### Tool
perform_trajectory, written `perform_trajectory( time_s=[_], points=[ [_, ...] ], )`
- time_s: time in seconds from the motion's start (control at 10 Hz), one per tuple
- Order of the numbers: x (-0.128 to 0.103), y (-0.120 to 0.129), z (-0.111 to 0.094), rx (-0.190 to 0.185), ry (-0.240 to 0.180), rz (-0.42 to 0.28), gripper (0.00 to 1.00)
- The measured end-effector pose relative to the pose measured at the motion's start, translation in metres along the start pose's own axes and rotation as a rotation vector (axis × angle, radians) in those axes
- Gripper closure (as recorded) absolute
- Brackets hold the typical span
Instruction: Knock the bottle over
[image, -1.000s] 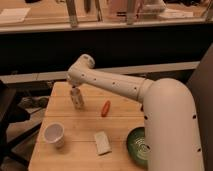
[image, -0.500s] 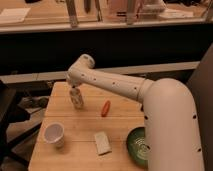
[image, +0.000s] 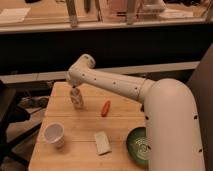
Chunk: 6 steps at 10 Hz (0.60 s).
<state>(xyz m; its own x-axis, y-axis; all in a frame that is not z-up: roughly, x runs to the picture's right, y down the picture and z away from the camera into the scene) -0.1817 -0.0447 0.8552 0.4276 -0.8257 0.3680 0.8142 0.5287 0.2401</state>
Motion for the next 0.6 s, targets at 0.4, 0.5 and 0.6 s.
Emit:
perform_trajectory(
  time_s=[0.4,0.5,0.6],
  points=[
    [0.0016,-0.0002,-0.0014,0.008,-0.003,-0.007,0.98],
    [0.0015,0.0002,-0.0017,0.010,-0.006,-0.010,0.98],
    [0.0015,-0.0001,-0.0021,0.013,-0.007,-0.014,0.98]
  ],
)
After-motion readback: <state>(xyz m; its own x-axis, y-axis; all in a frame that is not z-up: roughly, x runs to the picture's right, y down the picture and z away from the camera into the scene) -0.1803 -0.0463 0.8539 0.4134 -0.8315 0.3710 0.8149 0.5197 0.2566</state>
